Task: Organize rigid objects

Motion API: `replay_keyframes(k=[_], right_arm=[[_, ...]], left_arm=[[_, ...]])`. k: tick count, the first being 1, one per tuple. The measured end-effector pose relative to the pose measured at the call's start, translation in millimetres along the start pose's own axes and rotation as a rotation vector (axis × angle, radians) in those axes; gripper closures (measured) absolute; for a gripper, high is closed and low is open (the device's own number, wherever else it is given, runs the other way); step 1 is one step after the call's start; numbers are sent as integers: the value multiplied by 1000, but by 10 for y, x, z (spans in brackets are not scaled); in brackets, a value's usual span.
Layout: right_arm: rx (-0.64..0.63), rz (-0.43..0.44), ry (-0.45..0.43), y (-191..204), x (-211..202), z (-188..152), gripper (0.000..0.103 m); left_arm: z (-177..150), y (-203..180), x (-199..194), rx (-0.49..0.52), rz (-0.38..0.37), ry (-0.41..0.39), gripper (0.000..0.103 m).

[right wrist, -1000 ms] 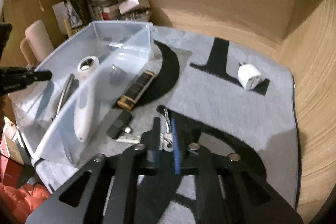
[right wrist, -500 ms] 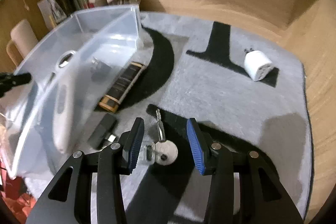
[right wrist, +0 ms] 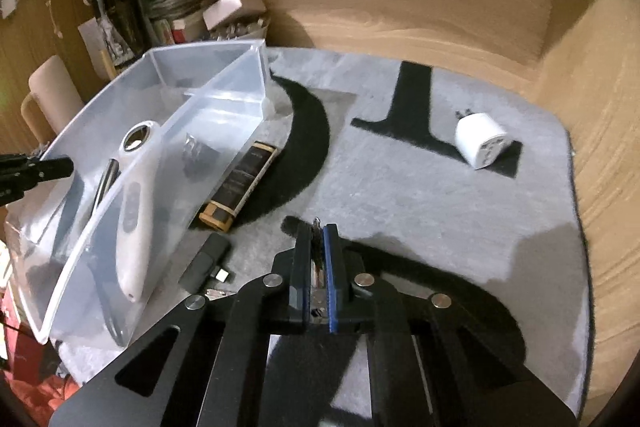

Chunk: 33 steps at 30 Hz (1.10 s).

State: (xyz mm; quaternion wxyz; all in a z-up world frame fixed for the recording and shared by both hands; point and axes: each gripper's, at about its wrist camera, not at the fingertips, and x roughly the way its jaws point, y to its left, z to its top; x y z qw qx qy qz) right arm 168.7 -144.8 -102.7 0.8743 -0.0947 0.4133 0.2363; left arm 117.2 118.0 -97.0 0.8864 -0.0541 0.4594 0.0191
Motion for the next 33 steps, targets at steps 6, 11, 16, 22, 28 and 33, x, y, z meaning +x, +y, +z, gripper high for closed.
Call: replay_keyframes(k=[6, 11, 16, 22, 28, 33], right_arm=[[26, -14, -37, -84, -208, -80, 98], [42, -11, -84, -120, -383, -78, 98], [28, -7, -143, -56, -555, 20, 99], [-4, -3, -144, 29, -578, 77, 99], [0, 8, 5, 4, -238, -58, 97], [15, 27, 50, -23, -108, -112, 86]], left_arm=[[-1, 3, -1, 0, 0, 0, 95], [-2, 2, -2, 1, 1, 1, 95], [-2, 2, -2, 0, 0, -1, 95], [-4, 5, -2, 0, -2, -1, 95], [6, 6, -7, -1, -5, -2, 95], [8, 5, -13, -1, -1, -3, 95]])
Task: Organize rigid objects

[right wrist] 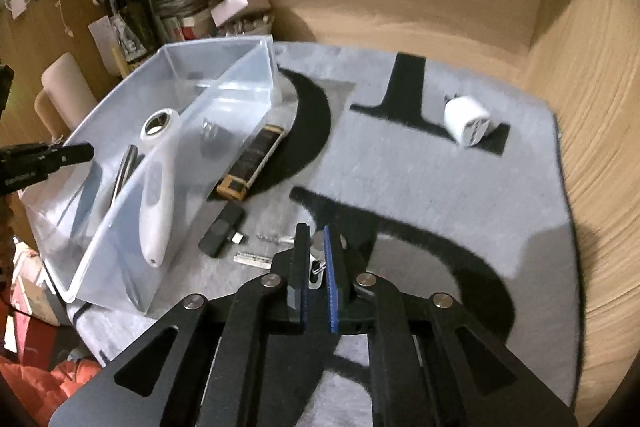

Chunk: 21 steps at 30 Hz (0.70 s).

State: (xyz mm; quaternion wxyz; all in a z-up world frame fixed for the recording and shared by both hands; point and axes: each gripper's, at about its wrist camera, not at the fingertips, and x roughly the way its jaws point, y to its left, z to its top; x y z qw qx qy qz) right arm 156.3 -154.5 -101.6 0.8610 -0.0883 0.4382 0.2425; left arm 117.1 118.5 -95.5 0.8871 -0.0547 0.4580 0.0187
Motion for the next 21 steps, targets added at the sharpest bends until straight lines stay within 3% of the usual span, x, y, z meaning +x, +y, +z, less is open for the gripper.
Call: replay_keyframes(k=[3, 4, 7, 13, 18, 21], right_arm=[[11, -21, -10, -6, 1, -14, 42], [10, -22, -16, -5, -7, -17, 32], [3, -28, -6, -15, 8, -32, 21], [47, 43, 94, -79, 268, -99, 18], [-32, -20, 73, 52, 320, -103, 16], [-52, -40, 59, 70, 332, -92, 24]], left_arm=[[8, -8, 1, -1, 1, 1, 95], [3, -8, 1, -1, 2, 1, 95], [3, -15, 4, 3, 7, 2, 95], [-1, -4, 3, 4, 4, 0, 95], [-3, -1, 3, 5, 4, 0, 95], [-3, -1, 2, 4, 4, 0, 95]])
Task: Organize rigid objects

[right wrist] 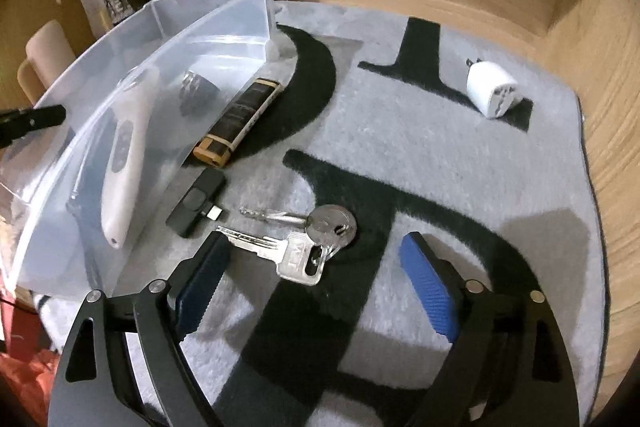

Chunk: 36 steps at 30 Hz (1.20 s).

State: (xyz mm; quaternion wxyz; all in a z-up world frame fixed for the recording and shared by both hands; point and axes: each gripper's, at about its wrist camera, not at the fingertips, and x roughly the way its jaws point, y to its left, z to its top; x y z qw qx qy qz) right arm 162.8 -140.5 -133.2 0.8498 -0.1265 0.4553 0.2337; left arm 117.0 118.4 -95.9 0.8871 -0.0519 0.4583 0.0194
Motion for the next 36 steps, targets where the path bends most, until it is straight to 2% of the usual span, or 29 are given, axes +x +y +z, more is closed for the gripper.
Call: replay_keyframes(k=[1, 2, 4, 5, 7, 10, 25, 36], right_arm=[[1, -3, -8, -8, -6, 7, 33], [4, -4, -12, -23, -8, 15, 37], [13, -3, -19, -63, -13, 30, 55], [17, -5, -22, -69, -14, 31, 59], [21, -6, -31, -87, -22, 21, 74], [30, -5, -43, -119, -33, 3, 83], [44, -7, -87, -131, -199, -80, 85], [34, -13, -219, -75, -632, 98, 85]], left_arm=[[0, 0, 0, 1, 0, 0, 95], [1, 0, 1, 1, 1, 0, 95], [1, 2, 0, 2, 1, 0, 95], [2, 2, 2, 2, 2, 1, 95], [-1, 7, 3, 2, 2, 1, 95], [6, 9, 18, 1, 5, 1, 95], [9, 9, 30, 2, 7, 2, 95], [10, 8, 30, 3, 6, 2, 95]])
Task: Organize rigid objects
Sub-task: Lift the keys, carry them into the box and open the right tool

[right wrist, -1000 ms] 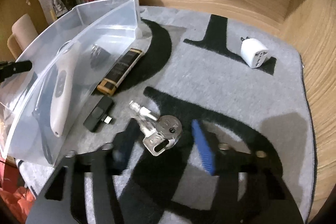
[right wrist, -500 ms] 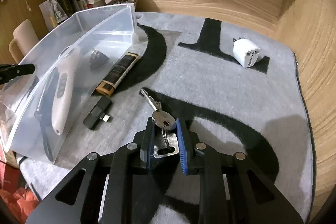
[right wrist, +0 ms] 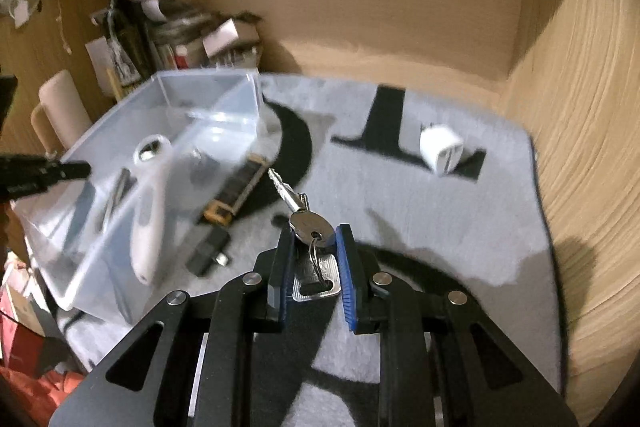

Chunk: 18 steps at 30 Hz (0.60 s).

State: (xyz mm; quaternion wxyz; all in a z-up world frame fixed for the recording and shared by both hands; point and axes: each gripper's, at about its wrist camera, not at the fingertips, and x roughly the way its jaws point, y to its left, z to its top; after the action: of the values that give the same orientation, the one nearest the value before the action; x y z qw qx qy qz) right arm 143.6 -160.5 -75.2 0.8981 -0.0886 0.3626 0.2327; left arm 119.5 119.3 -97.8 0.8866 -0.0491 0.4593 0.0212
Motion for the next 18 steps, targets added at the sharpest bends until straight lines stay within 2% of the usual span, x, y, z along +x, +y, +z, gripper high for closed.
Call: replay_keyframes(k=[9, 18], right_arm=[[-52, 71, -115, 305, -198, 344, 85], [-121, 153, -144, 696, -155, 539, 85]], left_arm=[[1, -5, 0, -1, 0, 0, 95], [1, -7, 2, -1, 1, -1, 95]])
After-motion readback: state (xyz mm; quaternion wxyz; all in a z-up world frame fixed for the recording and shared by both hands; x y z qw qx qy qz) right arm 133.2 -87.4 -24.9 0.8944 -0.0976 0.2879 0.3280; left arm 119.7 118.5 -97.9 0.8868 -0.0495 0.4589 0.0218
